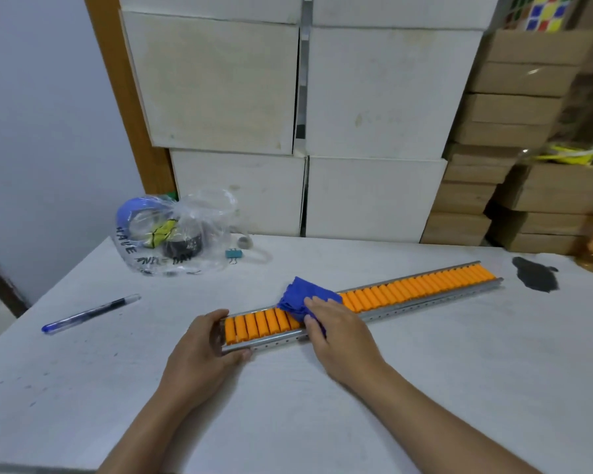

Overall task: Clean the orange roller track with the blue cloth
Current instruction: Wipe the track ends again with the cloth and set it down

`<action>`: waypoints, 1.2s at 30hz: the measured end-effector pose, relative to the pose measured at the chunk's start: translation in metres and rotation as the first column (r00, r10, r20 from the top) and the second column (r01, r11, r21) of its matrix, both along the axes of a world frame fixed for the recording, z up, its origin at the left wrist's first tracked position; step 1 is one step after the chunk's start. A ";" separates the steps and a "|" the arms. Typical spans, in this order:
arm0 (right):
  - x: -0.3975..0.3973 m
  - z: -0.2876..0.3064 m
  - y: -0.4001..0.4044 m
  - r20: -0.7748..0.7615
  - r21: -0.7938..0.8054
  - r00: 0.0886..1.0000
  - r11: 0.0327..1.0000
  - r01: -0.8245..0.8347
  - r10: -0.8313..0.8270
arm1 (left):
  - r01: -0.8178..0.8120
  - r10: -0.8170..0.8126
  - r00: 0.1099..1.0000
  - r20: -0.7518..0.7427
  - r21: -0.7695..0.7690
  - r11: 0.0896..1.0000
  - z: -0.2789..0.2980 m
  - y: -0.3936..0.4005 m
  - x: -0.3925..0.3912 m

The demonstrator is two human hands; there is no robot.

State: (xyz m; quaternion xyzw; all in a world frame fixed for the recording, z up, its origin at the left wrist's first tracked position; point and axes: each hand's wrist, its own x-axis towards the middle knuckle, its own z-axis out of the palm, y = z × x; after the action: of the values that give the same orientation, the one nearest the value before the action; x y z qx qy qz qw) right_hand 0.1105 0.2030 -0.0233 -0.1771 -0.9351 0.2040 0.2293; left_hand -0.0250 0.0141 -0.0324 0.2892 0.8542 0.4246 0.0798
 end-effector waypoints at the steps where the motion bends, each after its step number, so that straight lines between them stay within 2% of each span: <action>1: 0.006 0.000 0.011 0.012 -0.010 0.999 0.999 0.041 -0.041 | 0.000 0.000 1.000 -0.002 0.006 1.000 0.001 0.000 0.000; 5: 0.032 0.001 0.061 0.034 -0.062 0.975 0.973 0.221 -0.219 | -0.009 0.009 1.000 0.013 0.010 1.000 -0.001 -0.001 -0.002; 9: 0.051 0.000 0.113 0.019 -0.119 0.914 0.907 0.405 -0.406 | -0.004 0.004 1.000 0.030 0.024 1.000 -0.001 -0.002 -0.001; 15: 0.075 0.006 0.184 0.072 -0.067 0.763 0.760 0.646 -0.642 | -0.010 0.008 0.999 0.041 0.043 0.999 -0.004 0.000 -0.002; 19: 0.083 0.011 0.226 0.121 -0.037 0.662 0.663 0.747 -0.739 | 0.008 -0.014 0.996 0.084 0.066 0.998 -0.003 0.001 -0.003; 26: 0.082 0.016 0.260 0.134 -0.101 0.620 0.612 0.785 -0.773 | 0.016 -0.024 0.994 0.102 0.073 0.997 0.000 0.001 -0.002; 28: 0.081 0.020 0.256 0.047 -0.147 0.579 0.568 0.810 -0.814 | 0.011 -0.018 0.994 0.108 0.061 0.998 0.000 -0.001 -0.002; 30: 0.079 0.030 0.238 -0.125 -0.205 0.536 0.550 0.809 -0.835 | 0.005 -0.006 0.998 0.061 0.019 1.000 -0.001 -0.002 -0.001; 33: 0.065 0.049 0.188 -0.340 -0.396 0.514 0.615 0.681 -0.788 | -0.004 0.004 1.000 0.029 0.004 1.000 0.002 -0.003 0.002; 36: 0.041 0.057 0.126 -0.416 -0.649 0.542 0.656 0.385 -0.730 | -0.005 0.005 1.000 0.018 0.009 1.000 0.004 -0.004 0.003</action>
State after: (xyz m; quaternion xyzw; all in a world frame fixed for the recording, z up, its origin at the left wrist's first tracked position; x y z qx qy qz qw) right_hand 0.1513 0.3294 0.0341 -0.4457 -0.5985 0.3903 0.5392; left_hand -0.0220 0.0099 -0.0288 0.2835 0.8524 0.4312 0.0850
